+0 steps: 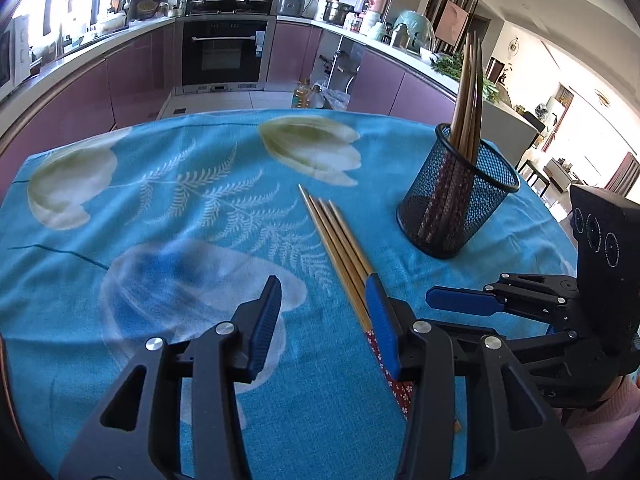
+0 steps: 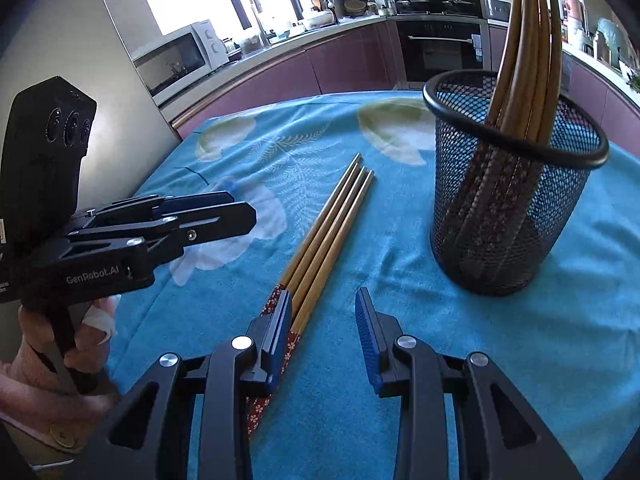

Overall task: Organize utensils
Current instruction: 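Move both open tools back over the chopsticks on the cloth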

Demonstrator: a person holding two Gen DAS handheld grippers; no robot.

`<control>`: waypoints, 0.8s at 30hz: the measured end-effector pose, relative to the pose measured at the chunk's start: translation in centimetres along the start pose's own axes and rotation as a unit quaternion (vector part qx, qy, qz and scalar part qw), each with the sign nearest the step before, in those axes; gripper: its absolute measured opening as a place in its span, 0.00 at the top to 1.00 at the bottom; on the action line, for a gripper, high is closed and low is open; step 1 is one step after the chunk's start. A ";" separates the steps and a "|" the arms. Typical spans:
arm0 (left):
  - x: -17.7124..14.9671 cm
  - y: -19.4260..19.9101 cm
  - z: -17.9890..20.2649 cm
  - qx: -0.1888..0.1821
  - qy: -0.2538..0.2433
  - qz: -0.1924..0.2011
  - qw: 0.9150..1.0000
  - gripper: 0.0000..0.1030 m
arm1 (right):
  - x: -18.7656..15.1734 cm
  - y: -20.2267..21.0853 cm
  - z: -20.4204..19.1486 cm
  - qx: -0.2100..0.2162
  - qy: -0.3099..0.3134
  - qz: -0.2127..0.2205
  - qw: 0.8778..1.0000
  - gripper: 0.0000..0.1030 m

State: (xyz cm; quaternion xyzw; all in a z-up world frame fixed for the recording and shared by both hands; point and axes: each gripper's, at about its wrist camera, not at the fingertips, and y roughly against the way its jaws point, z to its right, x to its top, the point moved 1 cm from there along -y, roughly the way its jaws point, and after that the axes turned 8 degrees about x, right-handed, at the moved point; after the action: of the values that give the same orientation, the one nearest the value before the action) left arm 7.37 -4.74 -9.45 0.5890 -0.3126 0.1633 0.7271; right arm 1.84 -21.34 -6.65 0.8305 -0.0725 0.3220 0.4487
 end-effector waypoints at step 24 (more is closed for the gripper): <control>-0.8 -3.3 1.5 0.015 -0.031 -0.032 0.999 0.56 | 0.2 -1.3 -0.3 -0.017 0.009 -0.010 1.000 0.70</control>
State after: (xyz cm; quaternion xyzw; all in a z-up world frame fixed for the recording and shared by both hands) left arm 8.40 -6.89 -12.23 0.6139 -0.3140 0.1262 0.7132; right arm 2.38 -20.29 -7.27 0.8204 -0.0660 0.3234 0.4668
